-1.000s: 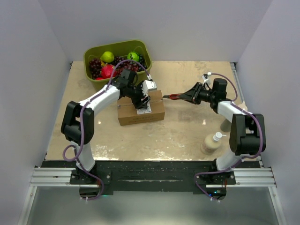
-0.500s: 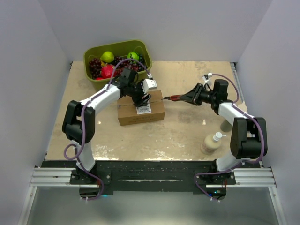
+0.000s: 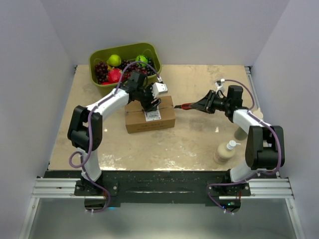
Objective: Unpack the express box
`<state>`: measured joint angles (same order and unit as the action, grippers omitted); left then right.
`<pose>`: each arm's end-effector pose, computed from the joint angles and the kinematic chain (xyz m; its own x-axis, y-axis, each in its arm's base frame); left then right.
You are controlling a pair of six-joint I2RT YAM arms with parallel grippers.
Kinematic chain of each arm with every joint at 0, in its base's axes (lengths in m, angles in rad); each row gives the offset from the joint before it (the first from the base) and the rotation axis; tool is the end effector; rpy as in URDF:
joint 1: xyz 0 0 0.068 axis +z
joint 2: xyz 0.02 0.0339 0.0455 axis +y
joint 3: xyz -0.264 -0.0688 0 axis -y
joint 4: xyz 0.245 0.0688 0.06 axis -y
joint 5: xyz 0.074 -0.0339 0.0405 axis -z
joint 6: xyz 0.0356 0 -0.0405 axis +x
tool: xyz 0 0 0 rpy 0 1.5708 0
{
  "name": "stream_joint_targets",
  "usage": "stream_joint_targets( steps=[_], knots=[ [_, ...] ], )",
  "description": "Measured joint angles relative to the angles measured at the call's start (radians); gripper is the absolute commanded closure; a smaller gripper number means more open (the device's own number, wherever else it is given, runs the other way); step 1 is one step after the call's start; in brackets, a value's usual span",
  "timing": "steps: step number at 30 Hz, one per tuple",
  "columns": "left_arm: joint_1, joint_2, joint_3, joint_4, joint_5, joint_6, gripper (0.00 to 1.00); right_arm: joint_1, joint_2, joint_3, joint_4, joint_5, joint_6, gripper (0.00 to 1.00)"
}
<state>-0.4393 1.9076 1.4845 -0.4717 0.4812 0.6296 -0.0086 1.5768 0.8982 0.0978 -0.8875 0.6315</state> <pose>0.3743 -0.1941 0.2344 -0.1943 0.6680 -0.7183 0.9323 0.3535 0.0766 0.3308 0.0248 0.2175 -0.8224 0.3798 -0.4236 -0.1950 0.5113 0.8370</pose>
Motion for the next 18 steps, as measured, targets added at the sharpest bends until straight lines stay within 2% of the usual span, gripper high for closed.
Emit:
stream_joint_targets(
  steps=[12, 15, 18],
  knots=[
    [0.0, 0.011, 0.013, 0.004, -0.013, 0.003, 0.33, -0.006, -0.061, -0.027, -0.116, -0.027, -0.07, 1.0],
    [0.0, 0.011, 0.013, 0.003, -0.013, 0.008, 0.33, -0.009, -0.08, -0.007, -0.187, -0.021, -0.108, 1.0],
    [0.0, 0.011, 0.011, 0.003, -0.012, 0.012, 0.33, -0.017, -0.064, 0.03, -0.189, -0.022, -0.1, 1.0]
  ],
)
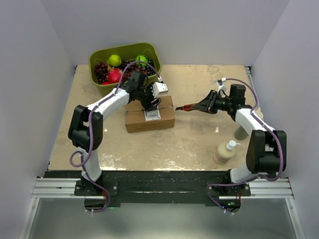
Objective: Unpack the express box
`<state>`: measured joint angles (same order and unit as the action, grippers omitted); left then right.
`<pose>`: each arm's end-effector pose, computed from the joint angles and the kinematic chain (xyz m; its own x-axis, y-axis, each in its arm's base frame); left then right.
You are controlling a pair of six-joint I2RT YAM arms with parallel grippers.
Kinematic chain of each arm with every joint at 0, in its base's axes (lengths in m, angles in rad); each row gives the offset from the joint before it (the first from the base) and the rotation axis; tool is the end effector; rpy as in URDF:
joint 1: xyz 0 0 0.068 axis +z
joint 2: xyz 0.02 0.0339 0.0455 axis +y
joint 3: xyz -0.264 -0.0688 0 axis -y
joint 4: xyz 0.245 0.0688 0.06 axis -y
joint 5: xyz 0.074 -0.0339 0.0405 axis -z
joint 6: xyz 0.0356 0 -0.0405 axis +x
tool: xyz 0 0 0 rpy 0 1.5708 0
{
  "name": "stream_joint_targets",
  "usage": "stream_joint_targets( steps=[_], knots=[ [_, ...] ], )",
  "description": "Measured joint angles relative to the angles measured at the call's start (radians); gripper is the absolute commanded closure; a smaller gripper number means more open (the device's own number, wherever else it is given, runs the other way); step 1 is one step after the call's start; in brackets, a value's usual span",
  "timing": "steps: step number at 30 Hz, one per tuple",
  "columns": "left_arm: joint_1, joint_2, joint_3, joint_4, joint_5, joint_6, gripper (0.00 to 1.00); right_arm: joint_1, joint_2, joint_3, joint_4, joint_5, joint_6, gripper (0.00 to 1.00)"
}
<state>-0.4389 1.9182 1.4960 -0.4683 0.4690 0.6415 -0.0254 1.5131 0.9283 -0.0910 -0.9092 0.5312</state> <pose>0.3774 -0.1949 0.2339 -0.1830 0.6756 -0.7142 0.9310 0.3525 0.0949 0.3176 0.0200 0.2319 -0.8430 0.3327 -0.4227 -0.2004 0.5350 0.8208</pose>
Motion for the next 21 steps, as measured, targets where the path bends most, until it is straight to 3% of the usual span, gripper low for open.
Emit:
stream_joint_targets(
  steps=[21],
  knots=[
    [0.0, -0.013, -0.023, 0.017, 0.003, 0.026, 0.33, -0.008, 0.177, 0.021, 0.381, 0.028, 0.266, 1.0]
  ],
)
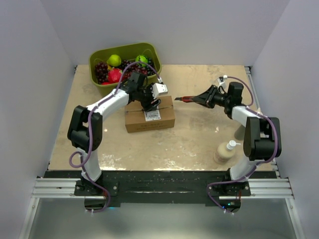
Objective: Unpack the express box
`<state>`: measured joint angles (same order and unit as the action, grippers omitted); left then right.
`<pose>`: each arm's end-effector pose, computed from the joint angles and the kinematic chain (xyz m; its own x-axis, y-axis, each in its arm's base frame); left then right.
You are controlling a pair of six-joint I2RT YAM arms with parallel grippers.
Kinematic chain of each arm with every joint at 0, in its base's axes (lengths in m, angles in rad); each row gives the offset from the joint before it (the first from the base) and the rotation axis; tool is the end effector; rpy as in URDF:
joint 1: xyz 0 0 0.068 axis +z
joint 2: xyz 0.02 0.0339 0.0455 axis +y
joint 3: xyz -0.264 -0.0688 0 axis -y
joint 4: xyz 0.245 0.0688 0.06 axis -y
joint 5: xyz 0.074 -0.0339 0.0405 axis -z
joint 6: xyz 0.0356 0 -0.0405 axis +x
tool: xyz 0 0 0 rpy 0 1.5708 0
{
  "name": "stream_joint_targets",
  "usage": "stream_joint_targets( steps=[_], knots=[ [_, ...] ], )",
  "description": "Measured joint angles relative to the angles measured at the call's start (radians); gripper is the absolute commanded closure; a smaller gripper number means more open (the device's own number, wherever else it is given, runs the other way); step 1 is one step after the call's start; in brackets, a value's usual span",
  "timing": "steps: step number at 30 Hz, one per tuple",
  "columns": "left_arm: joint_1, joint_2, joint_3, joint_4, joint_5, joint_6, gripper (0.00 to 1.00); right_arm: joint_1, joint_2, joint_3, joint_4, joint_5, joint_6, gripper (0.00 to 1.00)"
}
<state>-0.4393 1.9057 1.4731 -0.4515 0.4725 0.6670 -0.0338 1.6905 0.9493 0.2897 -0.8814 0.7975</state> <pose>0.3745 -0.1939 0.2329 -0.1541 0.6811 -0.7158 0.9357 0.3333 0.1157 0.3604 0.0153 0.2123 -0.7858 0.4820 -0.3876 -0.1576 0.4499 0.8791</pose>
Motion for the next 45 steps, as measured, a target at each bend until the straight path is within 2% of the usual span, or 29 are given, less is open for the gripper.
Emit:
stream_joint_targets(
  steps=[23, 45],
  knots=[
    [0.0, 0.0, 0.0, 0.0, 0.0, 0.006, 0.33, 0.002, 0.018, -0.021, 0.049, -0.054, 0.048, 1.0],
    [0.0, 0.0, 0.0, -0.001, 0.0, 0.007, 0.33, 0.007, 0.016, -0.052, 0.089, -0.044, 0.055, 1.0]
  ],
)
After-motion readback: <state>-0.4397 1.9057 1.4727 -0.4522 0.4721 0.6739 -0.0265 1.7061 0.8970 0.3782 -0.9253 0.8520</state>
